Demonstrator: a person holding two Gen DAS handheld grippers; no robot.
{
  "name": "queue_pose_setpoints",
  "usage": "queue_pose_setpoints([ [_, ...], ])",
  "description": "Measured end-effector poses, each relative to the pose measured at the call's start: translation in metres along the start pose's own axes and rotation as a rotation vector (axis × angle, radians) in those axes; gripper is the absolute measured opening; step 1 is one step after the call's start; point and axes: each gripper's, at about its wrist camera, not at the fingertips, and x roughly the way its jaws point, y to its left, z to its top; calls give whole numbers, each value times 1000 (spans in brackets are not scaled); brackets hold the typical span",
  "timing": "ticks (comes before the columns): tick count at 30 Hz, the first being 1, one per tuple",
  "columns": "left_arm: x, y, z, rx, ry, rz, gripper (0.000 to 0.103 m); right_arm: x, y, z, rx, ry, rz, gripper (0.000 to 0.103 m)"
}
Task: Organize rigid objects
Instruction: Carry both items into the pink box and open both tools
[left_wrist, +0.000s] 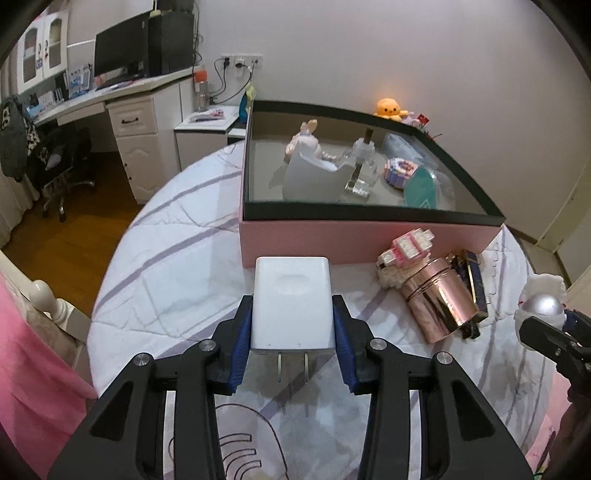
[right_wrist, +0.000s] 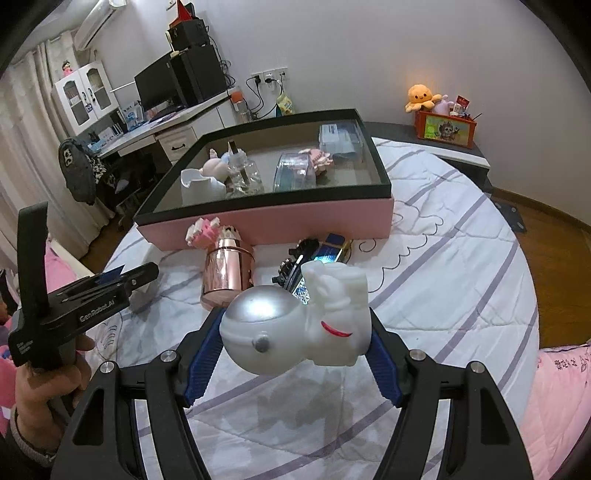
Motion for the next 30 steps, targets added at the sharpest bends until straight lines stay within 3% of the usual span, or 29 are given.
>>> queue_pose_setpoints([
  [9,-27,-1,17,3,-65,-23,41,-17,-2,21,-9,-63,3,72],
  [19,-52,-13,61,32,-181,-58,41,-40,-2,82,-57,-195,-20,72],
  [30,-63,-27,113,41,-285,-95,41,-29,-6,134,-67,-247,-23,72],
])
